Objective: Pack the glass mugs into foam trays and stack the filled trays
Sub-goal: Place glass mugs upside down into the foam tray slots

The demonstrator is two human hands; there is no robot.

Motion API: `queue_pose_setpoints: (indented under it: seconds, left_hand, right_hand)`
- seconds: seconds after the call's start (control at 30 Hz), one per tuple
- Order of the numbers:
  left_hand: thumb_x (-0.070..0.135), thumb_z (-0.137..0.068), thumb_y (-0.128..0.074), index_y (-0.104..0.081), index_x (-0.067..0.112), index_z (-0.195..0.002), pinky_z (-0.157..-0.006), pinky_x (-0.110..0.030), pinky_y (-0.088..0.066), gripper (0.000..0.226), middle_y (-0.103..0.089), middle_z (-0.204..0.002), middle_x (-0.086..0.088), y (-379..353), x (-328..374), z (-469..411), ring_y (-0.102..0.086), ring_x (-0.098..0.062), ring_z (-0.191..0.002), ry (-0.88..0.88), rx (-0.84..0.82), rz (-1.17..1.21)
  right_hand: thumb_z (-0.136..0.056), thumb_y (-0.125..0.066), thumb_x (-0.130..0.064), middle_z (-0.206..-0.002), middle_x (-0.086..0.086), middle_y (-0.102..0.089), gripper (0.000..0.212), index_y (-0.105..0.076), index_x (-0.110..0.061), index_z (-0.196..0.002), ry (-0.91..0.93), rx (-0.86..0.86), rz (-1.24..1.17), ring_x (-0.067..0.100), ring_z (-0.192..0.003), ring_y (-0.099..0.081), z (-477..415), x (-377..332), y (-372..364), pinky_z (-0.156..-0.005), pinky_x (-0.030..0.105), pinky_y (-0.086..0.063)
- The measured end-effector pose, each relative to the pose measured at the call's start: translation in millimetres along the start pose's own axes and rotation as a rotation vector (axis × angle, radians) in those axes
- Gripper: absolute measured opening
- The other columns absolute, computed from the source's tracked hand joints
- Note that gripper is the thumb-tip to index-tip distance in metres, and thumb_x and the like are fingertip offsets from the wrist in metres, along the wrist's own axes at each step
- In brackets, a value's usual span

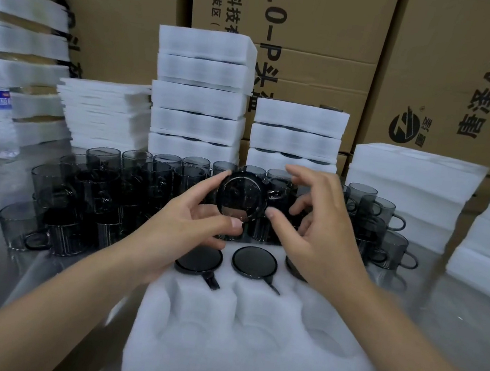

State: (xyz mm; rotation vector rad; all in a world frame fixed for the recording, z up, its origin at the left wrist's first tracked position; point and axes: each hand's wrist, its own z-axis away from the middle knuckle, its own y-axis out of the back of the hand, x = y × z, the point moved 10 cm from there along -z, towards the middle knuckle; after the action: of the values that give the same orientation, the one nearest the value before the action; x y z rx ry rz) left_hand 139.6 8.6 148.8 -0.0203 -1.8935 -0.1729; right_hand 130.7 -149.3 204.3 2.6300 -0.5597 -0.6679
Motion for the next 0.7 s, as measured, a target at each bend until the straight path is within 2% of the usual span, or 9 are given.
queue_pose_setpoints:
  seconds: [0.07, 0.13, 0.2, 0.27, 0.37, 0.43, 0.53, 0.63, 0.7]
  left_hand:
    - [0.028, -0.063, -0.079, -0.039, 0.044, -0.136, -0.068, -0.019, -0.054, 0.085, -0.074, -0.103, 0.002, -4, 3, 1, -0.069, -0.015, -0.098, -0.016, -0.025, -0.027]
    - [0.029, -0.062, -0.076, -0.04, 0.044, -0.133, -0.067, -0.019, -0.054, 0.082, -0.073, -0.103, 0.002, -5, 4, 2, -0.069, -0.016, -0.097, -0.021, -0.028, -0.023]
    - [0.026, -0.061, -0.082, -0.04, 0.041, -0.13, -0.066, -0.018, -0.052, 0.082, -0.074, -0.103, 0.002, -5, 1, 2, -0.07, -0.014, -0.093, -0.004, -0.026, -0.031]
    - [0.023, -0.063, -0.087, -0.042, 0.037, -0.127, -0.067, -0.017, -0.051, 0.08, -0.074, -0.102, 0.003, -6, -2, 2, -0.07, -0.012, -0.088, 0.015, -0.034, -0.06]
    - [0.027, -0.062, -0.081, -0.045, 0.033, -0.125, -0.07, -0.017, -0.051, 0.072, -0.073, -0.103, 0.005, -6, -4, 2, -0.07, -0.012, -0.09, 0.029, -0.04, -0.094]
    - [0.026, -0.064, -0.081, -0.051, 0.032, -0.123, -0.069, -0.016, -0.051, 0.067, -0.073, -0.103, 0.005, -6, -3, 2, -0.07, -0.011, -0.092, 0.023, -0.045, -0.1]
    - [0.022, -0.067, -0.08, -0.057, 0.033, -0.117, -0.071, -0.014, -0.05, 0.056, -0.073, -0.104, 0.005, -10, 0, 3, -0.07, -0.009, -0.092, 0.014, -0.071, -0.095]
    - [0.019, -0.067, -0.083, -0.053, 0.023, -0.125, -0.079, -0.018, -0.053, 0.065, -0.073, -0.107, 0.002, -11, -3, 3, -0.068, -0.014, -0.099, 0.035, -0.082, -0.095]
    - [0.01, -0.071, -0.077, -0.051, 0.016, -0.127, -0.082, -0.02, -0.053, 0.062, -0.073, -0.107, -0.001, -13, -3, 4, -0.068, -0.017, -0.1, 0.048, -0.095, -0.09]
  right_hand:
    - [-0.084, -0.067, -0.024, -0.1, -0.014, -0.042, 0.037, -0.049, -0.029, -0.116, -0.04, 0.048, -0.048, 0.011, -0.078, -0.051, 0, 5, 5, -0.064, 0.022, -0.043]
    - [-0.084, -0.068, -0.023, -0.087, -0.013, -0.047, 0.028, -0.046, -0.032, -0.099, -0.08, 0.048, -0.076, 0.008, -0.072, -0.05, 1, 9, 5, -0.063, 0.017, -0.04]
    - [-0.085, -0.068, -0.022, -0.073, -0.011, -0.049, 0.026, -0.043, -0.031, -0.087, -0.108, 0.031, -0.076, 0.005, -0.066, -0.048, 1, 11, 3, -0.06, 0.013, -0.038]
    - [-0.084, -0.067, -0.017, -0.069, -0.012, -0.052, 0.025, -0.046, -0.029, -0.082, -0.107, 0.008, -0.08, 0.005, -0.065, -0.051, 1, 8, 1, -0.058, 0.014, -0.039]
    - [-0.081, -0.061, -0.009, -0.078, -0.014, -0.059, 0.016, -0.057, -0.023, -0.086, -0.072, -0.036, -0.091, 0.005, -0.075, -0.057, 2, 1, -4, -0.062, 0.021, -0.046]
    - [-0.079, -0.056, -0.01, -0.088, -0.016, -0.06, 0.018, -0.061, -0.018, -0.094, -0.05, -0.06, -0.087, 0.001, -0.082, -0.057, 3, -4, -6, -0.064, 0.014, -0.044]
    - [-0.077, -0.053, -0.013, -0.095, -0.019, -0.057, 0.025, -0.056, -0.028, -0.098, -0.043, -0.091, -0.086, 0.0, -0.09, -0.055, 4, -8, -8, -0.068, 0.009, -0.041]
    - [-0.075, -0.052, -0.018, -0.098, -0.019, -0.057, 0.029, -0.05, -0.033, -0.099, -0.075, -0.129, -0.083, 0.004, -0.096, -0.055, 4, -6, -11, -0.074, 0.022, -0.047]
    - [-0.074, -0.053, -0.02, -0.1, -0.018, -0.057, 0.03, -0.05, -0.031, -0.101, -0.1, -0.164, -0.089, 0.005, -0.097, -0.055, 5, -3, -14, -0.077, 0.028, -0.048]
